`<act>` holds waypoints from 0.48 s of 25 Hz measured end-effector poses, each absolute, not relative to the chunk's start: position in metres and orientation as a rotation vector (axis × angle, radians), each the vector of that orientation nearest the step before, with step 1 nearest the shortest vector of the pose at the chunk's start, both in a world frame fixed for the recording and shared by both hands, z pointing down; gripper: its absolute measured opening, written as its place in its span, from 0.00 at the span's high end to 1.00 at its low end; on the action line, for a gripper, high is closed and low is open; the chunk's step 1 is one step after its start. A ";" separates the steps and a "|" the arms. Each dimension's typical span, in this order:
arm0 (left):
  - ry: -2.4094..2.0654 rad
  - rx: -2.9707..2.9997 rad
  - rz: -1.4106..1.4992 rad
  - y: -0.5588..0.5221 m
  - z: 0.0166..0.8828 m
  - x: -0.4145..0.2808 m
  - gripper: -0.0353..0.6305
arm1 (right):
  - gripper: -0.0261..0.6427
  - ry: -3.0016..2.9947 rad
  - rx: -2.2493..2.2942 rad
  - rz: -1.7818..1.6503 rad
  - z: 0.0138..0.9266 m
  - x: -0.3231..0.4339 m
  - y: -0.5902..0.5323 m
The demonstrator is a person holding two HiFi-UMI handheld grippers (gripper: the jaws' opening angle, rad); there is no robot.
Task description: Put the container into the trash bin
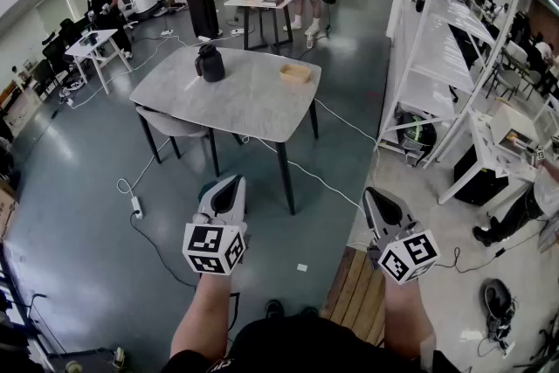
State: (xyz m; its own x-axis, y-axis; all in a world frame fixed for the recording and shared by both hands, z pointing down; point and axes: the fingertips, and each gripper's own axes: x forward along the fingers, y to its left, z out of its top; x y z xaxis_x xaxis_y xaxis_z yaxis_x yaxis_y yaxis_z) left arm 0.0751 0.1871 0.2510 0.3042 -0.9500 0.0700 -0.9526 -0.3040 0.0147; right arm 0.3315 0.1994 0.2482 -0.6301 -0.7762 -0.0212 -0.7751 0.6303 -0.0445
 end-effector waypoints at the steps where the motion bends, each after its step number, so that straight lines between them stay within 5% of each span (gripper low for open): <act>1: -1.820 2.493 0.073 0.188 0.250 0.077 0.94 | 0.97 2.805 -1.326 -0.045 0.247 0.331 0.201; 12: -1.786 2.451 0.073 0.207 0.266 0.088 0.94 | 0.98 2.765 -1.380 -0.126 0.264 0.365 0.222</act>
